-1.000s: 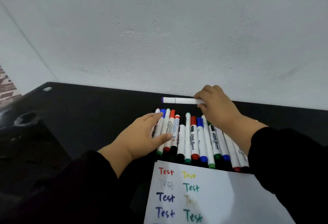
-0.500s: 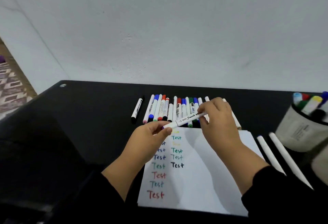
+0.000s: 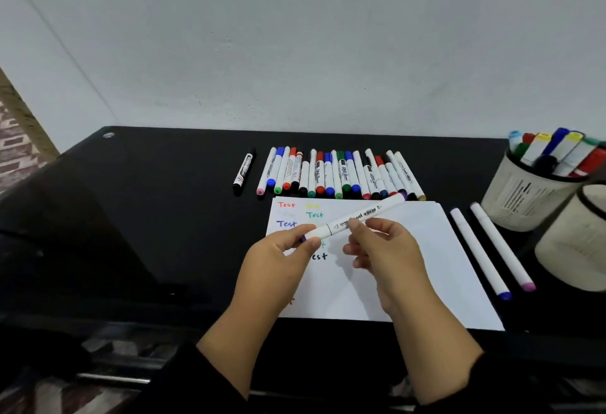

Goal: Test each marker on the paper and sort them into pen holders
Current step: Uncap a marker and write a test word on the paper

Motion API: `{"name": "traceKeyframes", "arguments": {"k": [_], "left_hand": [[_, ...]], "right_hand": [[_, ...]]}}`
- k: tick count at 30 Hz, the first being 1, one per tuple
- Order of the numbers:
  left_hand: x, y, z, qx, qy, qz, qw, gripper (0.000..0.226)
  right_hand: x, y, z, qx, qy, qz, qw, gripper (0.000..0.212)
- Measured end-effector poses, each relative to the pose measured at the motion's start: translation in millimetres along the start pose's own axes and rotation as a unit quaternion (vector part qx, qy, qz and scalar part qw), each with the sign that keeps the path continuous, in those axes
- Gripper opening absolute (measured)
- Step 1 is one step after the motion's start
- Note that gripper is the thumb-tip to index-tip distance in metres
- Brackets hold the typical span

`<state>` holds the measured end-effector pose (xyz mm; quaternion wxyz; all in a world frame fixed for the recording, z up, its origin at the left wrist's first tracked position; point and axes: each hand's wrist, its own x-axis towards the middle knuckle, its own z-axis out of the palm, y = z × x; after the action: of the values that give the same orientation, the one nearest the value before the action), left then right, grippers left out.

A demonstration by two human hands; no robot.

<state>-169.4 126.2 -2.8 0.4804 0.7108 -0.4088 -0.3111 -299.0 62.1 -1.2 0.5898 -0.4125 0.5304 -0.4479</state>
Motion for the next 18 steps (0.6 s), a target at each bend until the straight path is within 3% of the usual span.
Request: {"name": "traceKeyframes", "arguments": {"k": [5, 11, 18], "left_hand": [[-1, -1, -2, 0.052, -0.036, 0.013, 0.998, 0.021], [2, -3, 0, 0.086, -0.069, 0.026, 0.994, 0.032], [4, -1, -2, 0.044, -0.082, -0.024, 0.995, 0.008]], "right_hand": [[-3, 3, 2, -0.007, -0.052, 0.054, 0.997, 0.026], [4, 5, 7, 0.044, -0.059, 0.068, 0.995, 0.024], [10, 7, 13, 0.019, -0.075, 0.016, 0.997, 0.024]]}}
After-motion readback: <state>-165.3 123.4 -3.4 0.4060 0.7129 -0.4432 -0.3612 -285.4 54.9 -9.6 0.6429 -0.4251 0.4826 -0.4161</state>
